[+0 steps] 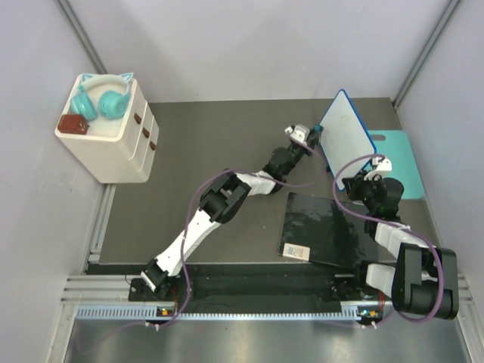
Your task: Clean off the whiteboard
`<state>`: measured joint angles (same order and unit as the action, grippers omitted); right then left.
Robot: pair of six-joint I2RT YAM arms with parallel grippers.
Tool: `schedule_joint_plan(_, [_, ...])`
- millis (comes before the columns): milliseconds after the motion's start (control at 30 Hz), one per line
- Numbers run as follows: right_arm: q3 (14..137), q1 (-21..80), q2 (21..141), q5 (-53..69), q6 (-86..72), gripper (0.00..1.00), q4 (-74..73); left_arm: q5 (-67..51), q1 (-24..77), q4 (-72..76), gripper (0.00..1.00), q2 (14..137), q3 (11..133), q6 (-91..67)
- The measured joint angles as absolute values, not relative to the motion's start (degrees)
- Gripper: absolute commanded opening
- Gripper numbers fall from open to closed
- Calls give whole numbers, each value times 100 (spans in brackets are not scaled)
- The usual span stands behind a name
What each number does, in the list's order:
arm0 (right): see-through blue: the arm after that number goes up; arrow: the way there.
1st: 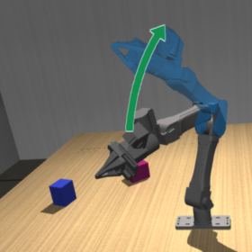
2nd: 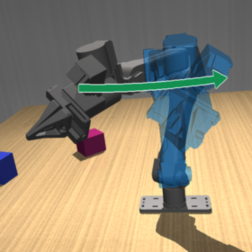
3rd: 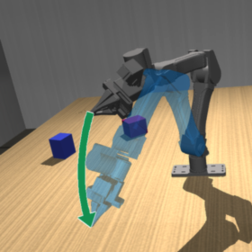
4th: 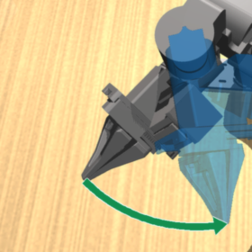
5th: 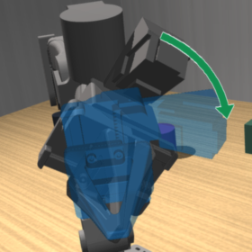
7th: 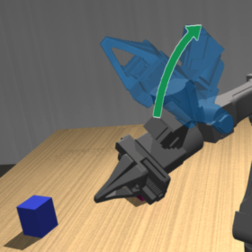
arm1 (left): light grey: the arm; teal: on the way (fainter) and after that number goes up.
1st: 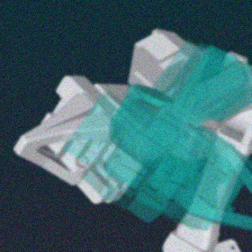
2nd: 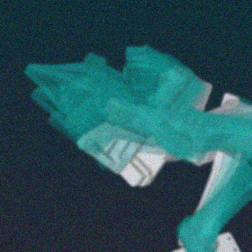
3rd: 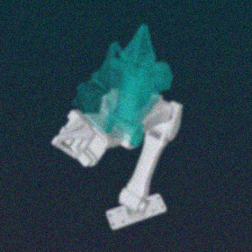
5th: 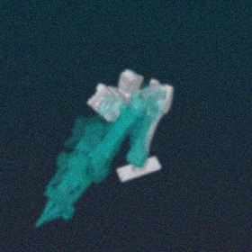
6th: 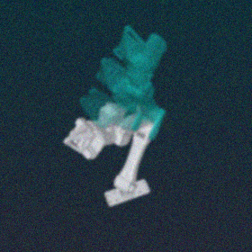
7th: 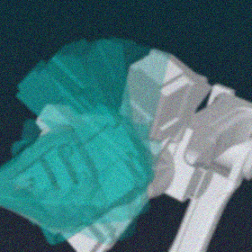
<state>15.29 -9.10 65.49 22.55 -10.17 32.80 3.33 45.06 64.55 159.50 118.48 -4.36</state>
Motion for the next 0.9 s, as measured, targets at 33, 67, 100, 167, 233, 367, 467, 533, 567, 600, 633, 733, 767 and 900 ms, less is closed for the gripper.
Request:
schedule_joint_plan(33, [1573,-910,6598,2259,-1009,0,3284,305,4506,6525,0,15854,11515,-419])
schedule_joint_plan(67, [1625,-910,6661,2276,-1004,0,3277,272,4508,6591,0,15771,11266,-403])
schedule_joint_plan(100, [1669,-910,6713,2287,-1002,0,3275,239,4515,6676,0,15638,10940,-386])
schedule_joint_plan(167, [1767,-910,6838,2331,-1000,0,3293,211,4504,6779,0,15380,10462,-357])
schedule_joint_plan(233, [1782,-908,6908,2383,-1000,0,3365,169,4466,6895,0,15089,10088,-325])
schedule_joint_plan(367, [1892,-908,6912,2388,-996,0,3218,34,4386,7126,0,14532,9647,-292])
schedule_joint_plan(467, [2110,-899,6910,2359,-954,0,2912,-62,4340,7332,0,14239,9441,-287])
schedule_joint_plan(533, [2193,-888,6912,2314,-943,0,2777,-110,4329,7419,0,14112,9273,-307])
schedule_joint_plan(567, [2220,-878,6912,2265,-941,0,2738,-145,4329,7454,0,14070,9166,-329])
schedule_joint_plan(600, [2222,-873,6912,2215,-939,0,2733,-172,4333,7472,0,14051,9078,-338])
schedule_joint_plan(633, [2222,-871,6914,2176,-939,0,2729,-202,4335,7478,0,14040,8971,-355])
schedule_joint_plan(733, [2222,-869,6993,2025,-941,0,2794,-252,4344,7459,0,14038,8628,-429])
schedule_joint_plan(767, [2217,-867,7026,2012,-950,0,2836,-270,4353,7454,0,14038,8510,-449])
schedule_joint_plan(900, [2099,-834,7100,1907,-954,0,3135,-325,4362,7452,0,14038,8158,-504])
